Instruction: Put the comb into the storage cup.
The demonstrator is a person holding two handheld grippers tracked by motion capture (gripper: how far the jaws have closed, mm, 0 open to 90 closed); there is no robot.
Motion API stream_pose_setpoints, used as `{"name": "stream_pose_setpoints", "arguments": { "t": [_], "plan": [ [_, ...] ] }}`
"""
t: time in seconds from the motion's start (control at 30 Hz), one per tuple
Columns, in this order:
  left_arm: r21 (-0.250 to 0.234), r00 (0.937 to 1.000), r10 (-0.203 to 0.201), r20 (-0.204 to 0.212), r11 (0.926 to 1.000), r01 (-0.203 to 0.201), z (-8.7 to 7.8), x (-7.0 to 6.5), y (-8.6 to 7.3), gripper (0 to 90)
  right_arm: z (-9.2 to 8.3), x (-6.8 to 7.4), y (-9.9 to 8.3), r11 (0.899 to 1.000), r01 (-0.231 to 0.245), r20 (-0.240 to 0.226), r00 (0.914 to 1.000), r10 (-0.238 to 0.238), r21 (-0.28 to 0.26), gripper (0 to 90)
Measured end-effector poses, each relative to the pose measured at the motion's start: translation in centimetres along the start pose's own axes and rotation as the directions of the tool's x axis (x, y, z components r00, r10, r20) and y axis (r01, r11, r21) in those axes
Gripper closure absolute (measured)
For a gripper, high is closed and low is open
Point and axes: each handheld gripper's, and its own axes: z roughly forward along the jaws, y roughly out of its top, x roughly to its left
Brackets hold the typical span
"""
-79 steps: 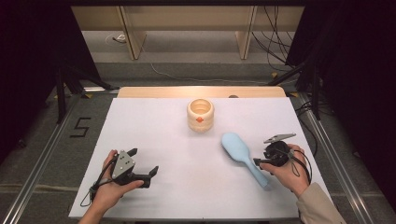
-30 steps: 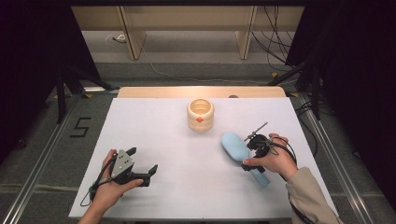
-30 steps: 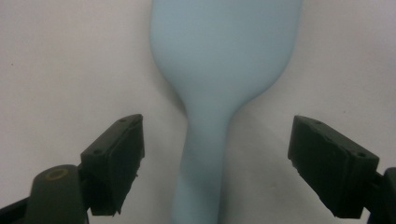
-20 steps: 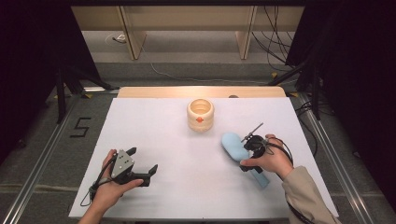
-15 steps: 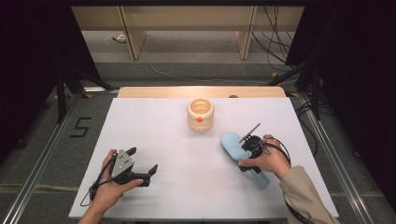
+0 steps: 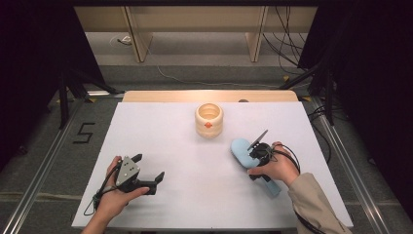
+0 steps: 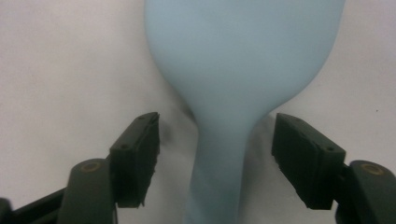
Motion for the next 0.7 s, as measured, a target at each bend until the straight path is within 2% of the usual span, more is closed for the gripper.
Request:
{"name": "stream_pose_setpoints", "arguments": {
  "t": [0.3,0.7],
  "plan": [
    [-0.001,1.0000,0.000,-0.002,1.0000,0.000,-0.01,0.07,0.00,0.7,0.19,0.16,0.16,1.000,0.010,0.007,0.9999,-0.010,0.012,40.2],
    [-0.003,1.0000,-0.003,-0.001,1.0000,0.003,-0.03,0.06,0.00,1.3,0.28,0.31,0.33,1.000,-0.014,0.016,0.9998,0.013,0.010,51.3]
  ]
}}
